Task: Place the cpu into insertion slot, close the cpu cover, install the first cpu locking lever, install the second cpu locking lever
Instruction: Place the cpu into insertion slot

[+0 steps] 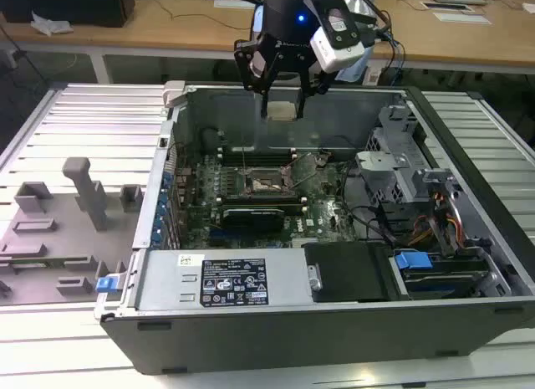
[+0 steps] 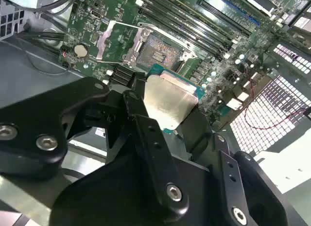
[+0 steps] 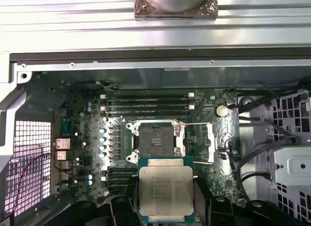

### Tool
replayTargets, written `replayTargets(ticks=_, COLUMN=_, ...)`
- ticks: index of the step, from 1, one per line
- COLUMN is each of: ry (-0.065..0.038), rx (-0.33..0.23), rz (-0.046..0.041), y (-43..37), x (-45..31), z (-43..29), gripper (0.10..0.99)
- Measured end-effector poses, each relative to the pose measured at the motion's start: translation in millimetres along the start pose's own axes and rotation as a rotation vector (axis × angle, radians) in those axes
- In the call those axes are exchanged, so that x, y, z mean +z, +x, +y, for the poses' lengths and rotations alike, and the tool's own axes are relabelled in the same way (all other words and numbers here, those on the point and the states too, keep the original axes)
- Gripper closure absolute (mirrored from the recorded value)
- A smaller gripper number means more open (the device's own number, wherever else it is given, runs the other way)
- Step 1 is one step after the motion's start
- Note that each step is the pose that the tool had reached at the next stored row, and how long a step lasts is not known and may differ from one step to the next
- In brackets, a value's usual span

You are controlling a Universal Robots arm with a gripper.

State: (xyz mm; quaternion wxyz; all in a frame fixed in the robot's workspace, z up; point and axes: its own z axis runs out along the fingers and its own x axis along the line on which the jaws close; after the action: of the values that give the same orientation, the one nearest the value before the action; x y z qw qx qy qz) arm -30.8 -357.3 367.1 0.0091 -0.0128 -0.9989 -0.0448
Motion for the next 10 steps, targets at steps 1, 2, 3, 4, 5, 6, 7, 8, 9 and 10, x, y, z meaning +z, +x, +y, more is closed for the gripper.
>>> replayTargets(ticks=1, ry=0.0, rx=0.0, rz=0.0, y=0.0, x=0.0, z=0.0, gripper=0.545)
replayTargets(ticks=2, ry=0.0, rx=0.0, rz=0.0, y=0.0, x=0.0, z=0.0, gripper=0.545)
replayTargets(ticks=3, ry=0.0, rx=0.0, rz=0.0, y=0.0, x=0.0, z=0.0, gripper=0.545)
replayTargets(ticks=4, ry=0.0, rx=0.0, rz=0.0, y=0.0, x=0.0, z=0.0, gripper=0.545)
replayTargets(ticks=5, ry=0.0, rx=0.0, rz=0.0, y=0.0, x=0.1, z=0.0, gripper=0.545)
replayTargets(ticks=6, ry=0.0, rx=0.0, rz=0.0, y=-0.1, x=1.0, z=0.0, gripper=0.545)
replayTargets(ticks=7, ry=0.001, rx=0.0, rz=0.0001, y=-0.1, x=2.5, z=-0.2, gripper=0.545)
replayTargets(ticks=8, ry=0.001, rx=0.0, rz=0.0001, y=-0.1, x=4.5, z=-0.4, gripper=0.545)
replayTargets(ticks=9, ry=0.0, rx=0.0, rz=0.0, y=-0.1, x=5.8, z=-0.5, gripper=0.545)
replayTargets(ticks=10, ry=0.0, rx=0.0, rz=0.0, y=-0.1, x=7.8, z=-0.7, gripper=0.545)
